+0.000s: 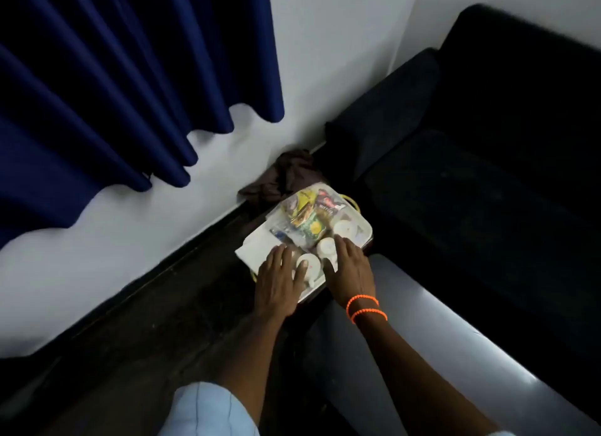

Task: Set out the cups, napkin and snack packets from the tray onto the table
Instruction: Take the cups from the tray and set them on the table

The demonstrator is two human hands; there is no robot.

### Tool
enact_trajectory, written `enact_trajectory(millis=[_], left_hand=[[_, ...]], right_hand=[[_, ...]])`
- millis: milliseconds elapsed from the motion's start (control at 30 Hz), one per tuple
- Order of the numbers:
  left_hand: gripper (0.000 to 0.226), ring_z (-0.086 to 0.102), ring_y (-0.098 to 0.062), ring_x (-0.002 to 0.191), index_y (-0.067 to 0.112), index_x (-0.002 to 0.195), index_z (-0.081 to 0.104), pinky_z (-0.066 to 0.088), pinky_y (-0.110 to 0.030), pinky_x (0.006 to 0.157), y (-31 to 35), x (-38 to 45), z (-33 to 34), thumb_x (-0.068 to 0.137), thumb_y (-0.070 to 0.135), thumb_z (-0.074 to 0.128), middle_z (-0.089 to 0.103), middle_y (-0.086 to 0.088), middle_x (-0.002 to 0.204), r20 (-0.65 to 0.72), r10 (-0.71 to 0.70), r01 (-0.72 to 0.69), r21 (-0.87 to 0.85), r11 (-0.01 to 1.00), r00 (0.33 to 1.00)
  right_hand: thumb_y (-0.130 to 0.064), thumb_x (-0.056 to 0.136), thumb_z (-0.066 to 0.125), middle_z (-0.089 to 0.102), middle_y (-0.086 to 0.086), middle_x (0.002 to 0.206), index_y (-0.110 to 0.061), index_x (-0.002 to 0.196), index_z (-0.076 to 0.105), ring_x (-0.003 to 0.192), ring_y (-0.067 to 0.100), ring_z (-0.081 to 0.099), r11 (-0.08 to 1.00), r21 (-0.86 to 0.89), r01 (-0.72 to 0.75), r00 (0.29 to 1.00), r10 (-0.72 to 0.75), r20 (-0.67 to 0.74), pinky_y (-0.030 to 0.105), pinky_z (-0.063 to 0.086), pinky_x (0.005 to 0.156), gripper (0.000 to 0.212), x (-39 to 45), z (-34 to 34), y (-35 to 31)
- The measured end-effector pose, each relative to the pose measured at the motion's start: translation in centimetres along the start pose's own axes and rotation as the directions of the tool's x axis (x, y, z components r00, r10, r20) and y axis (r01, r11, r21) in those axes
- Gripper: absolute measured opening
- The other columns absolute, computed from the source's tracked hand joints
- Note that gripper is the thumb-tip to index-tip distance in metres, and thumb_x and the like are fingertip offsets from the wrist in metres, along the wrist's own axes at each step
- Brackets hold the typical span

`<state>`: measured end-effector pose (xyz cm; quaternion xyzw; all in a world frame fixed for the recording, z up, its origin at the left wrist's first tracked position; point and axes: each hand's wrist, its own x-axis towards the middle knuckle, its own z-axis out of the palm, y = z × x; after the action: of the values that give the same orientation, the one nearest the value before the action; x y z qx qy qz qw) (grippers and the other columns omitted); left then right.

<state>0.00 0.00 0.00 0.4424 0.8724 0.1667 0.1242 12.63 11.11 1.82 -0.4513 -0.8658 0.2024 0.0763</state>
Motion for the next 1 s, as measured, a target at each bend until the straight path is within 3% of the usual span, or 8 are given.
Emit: enact_trajectory(millis=[233,367,433,500,567,667,800,1000], left_hand=[[0.057,0.056,-0.025,0.132,0.013,0.143,0.056,0.043,-0.04,0.111,-3.3,-0.5,5.8,0.107,0.052,0.036,0.061,-0.007,0.144,0.068,-0.157,0.168,-0.189,0.967,0.985],[0.035,0.07,-0.041,0.107,0.001,0.129,0.066,0.059,-0.051,0.089,-4.6,1.1,7.7,0.096,0.014,0.071,0.071,-0.024,0.12,0.125,-0.074,0.093,-0.157,0.983,0.989],[0.039,0.066,-0.041,0.114,0.009,0.125,0.067,0.053,-0.052,0.097,-4.1,2.6,7.5,0.108,0.038,0.048,0.071,-0.021,0.121,0.13,-0.231,0.258,-0.253,0.932,0.964],[0.071,0.061,-0.041,0.124,0.013,0.126,0.068,0.045,-0.05,0.103,-4.3,4.0,8.1,0.107,0.062,0.021,0.069,-0.02,0.128,0.242,-0.368,0.423,-0.234,0.875,0.898],[0.08,0.06,-0.045,0.125,0.01,0.13,0.068,0.044,-0.05,0.105,-4.6,4.8,7.7,0.105,0.067,0.017,0.068,-0.025,0.131,0.326,-0.416,0.501,-0.245,0.83,0.849],[0.072,0.067,-0.044,0.114,0.006,0.119,0.075,0.057,-0.052,0.097,-5.4,5.3,6.8,0.102,0.065,0.038,0.072,-0.025,0.122,0.348,-0.469,0.578,-0.367,0.729,0.812],[0.044,0.075,-0.033,0.09,0.011,0.097,0.08,0.066,-0.055,0.06,-6.7,3.8,6.0,0.097,0.052,0.063,0.077,-0.012,0.098,0.329,-0.536,0.617,-0.567,0.546,0.777],[0.032,0.077,-0.029,0.095,0.006,0.098,0.071,0.066,-0.053,0.071,-6.8,1.7,4.7,0.084,0.029,0.087,0.076,-0.015,0.098,0.445,-0.494,0.631,-0.709,0.316,0.747]], right_hand=[[-0.021,0.091,0.062,0.068,0.016,0.113,-0.009,0.119,0.062,0.105,0.038,0.063,0.989,0.1,-0.112,0.959,0.082,0.271,0.04,0.05,0.089,0.031,-1.9,8.6,-1.3],[-0.029,0.09,0.063,0.069,0.015,0.116,-0.01,0.12,0.06,0.11,0.037,0.062,0.951,0.186,-0.248,0.917,0.169,0.363,0.041,0.051,0.089,0.036,-1.5,11.2,-1.3],[-0.031,0.089,0.065,0.07,0.013,0.119,-0.014,0.127,0.059,0.112,0.036,0.063,0.922,0.249,-0.297,0.902,0.185,0.391,0.041,0.052,0.092,0.042,-1.4,12.4,-1.3],[-0.027,0.086,0.067,0.072,0.012,0.121,-0.018,0.133,0.058,0.112,0.035,0.066,0.855,0.372,-0.363,0.896,0.21,0.391,0.042,0.054,0.094,0.049,-1.7,13.3,-1.4],[-0.025,0.081,0.07,0.073,0.009,0.121,-0.021,0.132,0.061,0.111,0.03,0.068,0.774,0.487,-0.404,0.899,0.236,0.369,0.041,0.055,0.094,0.052,-2.1,13.8,-1.5],[-0.019,0.076,0.076,0.074,0.003,0.115,-0.019,0.123,0.066,0.105,0.02,0.068,0.68,0.586,-0.44,0.894,0.274,0.353,0.031,0.054,0.09,0.048,-2.6,13.9,-1.4],[-0.019,0.072,0.068,0.071,-0.008,0.099,-0.023,0.108,0.069,0.085,-0.006,0.061,0.543,0.701,-0.461,0.887,0.265,0.379,0.02,0.047,0.08,0.036,-3.5,13.0,-1.1],[-0.004,0.088,0.063,0.076,0.006,0.114,-0.018,0.114,0.072,0.11,0.025,0.071,0.289,0.82,-0.494,0.865,0.257,0.431,0.044,0.059,0.095,0.031,-4.8,10.9,-0.1]])
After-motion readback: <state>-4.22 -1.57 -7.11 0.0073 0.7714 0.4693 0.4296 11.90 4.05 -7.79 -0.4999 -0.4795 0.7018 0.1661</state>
